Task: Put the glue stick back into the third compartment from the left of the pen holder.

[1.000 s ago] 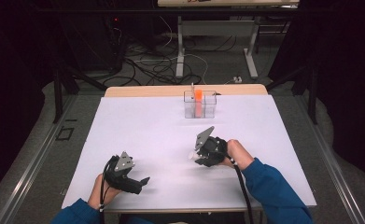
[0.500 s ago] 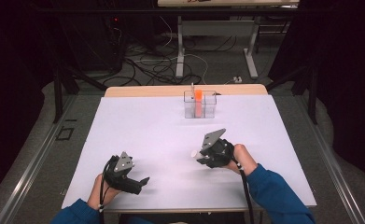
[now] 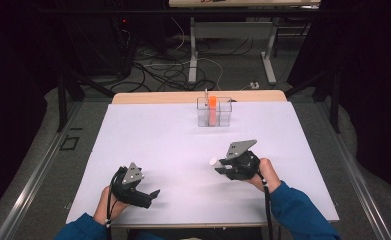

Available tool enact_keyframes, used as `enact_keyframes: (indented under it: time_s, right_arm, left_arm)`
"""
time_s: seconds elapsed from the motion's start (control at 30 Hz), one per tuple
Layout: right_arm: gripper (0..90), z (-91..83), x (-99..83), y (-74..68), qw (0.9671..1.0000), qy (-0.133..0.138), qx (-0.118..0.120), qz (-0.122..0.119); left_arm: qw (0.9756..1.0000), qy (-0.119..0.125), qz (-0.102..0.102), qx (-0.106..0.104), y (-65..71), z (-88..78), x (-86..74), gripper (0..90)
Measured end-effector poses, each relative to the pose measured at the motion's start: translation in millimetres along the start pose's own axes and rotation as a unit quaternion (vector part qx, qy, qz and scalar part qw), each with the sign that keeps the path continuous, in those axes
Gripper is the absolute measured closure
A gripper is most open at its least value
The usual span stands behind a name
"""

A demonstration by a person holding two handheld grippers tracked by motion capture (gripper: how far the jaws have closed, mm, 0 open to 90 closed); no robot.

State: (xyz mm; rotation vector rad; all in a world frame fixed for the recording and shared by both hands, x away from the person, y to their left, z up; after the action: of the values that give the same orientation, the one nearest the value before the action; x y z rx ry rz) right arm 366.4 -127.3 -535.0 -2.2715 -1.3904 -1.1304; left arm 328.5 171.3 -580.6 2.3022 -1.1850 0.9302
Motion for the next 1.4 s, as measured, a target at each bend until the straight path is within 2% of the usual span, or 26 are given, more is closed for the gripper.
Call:
enact_keyframes:
  time_s: [0.07,0.2,0.33,0.37,0.43,0.53,0.6,0.8,1.1,1.4]
  right_arm:
    - [68.0,-0.7,-0.8,1.0,1.0000,0.004,-0.002,0.006]
    - [68.0,0.3,-1.3,3.5,0.9997,0.014,-0.012,0.014]
    - [68.0,0.5,-1.1,5.8,0.9993,0.022,-0.024,0.019]
    - [68.0,0.0,-1.4,6.2,0.9994,0.020,-0.022,0.020]
    - [68.0,-1.0,-1.5,7.1,0.9992,0.023,-0.024,0.023]
    - [68.0,-3.7,-1.2,10.8,0.9987,0.025,-0.031,0.030]
    - [67.9,-4.6,-1.1,14.0,0.9985,0.029,-0.038,0.027]
    - [68.0,-6.3,-2.1,17.9,0.9979,0.028,-0.045,0.037]
    - [68.0,-7.4,-3.1,27.3,0.9951,0.040,-0.068,0.058]
    - [68.0,-8.4,-5.1,38.6,0.9923,0.046,-0.085,0.077]
  left_arm:
    - [0.9999,0.010,-0.001,0.006,0.1,1.2,0.5,0.0]
    - [0.9999,0.013,-0.001,0.005,0.5,0.8,1.0,0.0]
    - [0.9999,0.014,-0.001,0.006,0.0,0.9,1.3,0.0]
    - [1.0000,0.007,-0.003,-0.001,0.6,-0.1,0.9,0.0]
    - [0.9999,0.014,-0.001,0.007,0.2,0.7,1.5,0.0]
    - [0.9999,0.010,-0.003,0.001,0.5,-0.4,1.4,0.1]
    - [1.0000,0.009,0.002,0.003,-0.3,-0.5,1.5,0.1]
    - [0.9999,0.010,0.001,0.002,-0.5,-0.5,1.4,0.0]
    - [0.9999,0.012,-0.004,-0.002,0.2,-0.3,1.5,0.1]
    - [0.9999,0.014,-0.002,0.003,0.3,0.1,2.1,0.0]
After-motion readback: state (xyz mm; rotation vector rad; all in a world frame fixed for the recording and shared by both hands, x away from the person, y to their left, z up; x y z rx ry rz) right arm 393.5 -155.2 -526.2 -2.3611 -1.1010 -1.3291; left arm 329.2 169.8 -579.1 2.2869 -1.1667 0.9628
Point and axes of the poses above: each handheld gripper's, and its own axes: z roughly forward along the jaws, x roughly out of its top, y roughly to its right, the point moved 6 cm from there along z, roughly forward along the jaws, and after that the axes turned 9 degrees about -x, right-handed, at the moved point
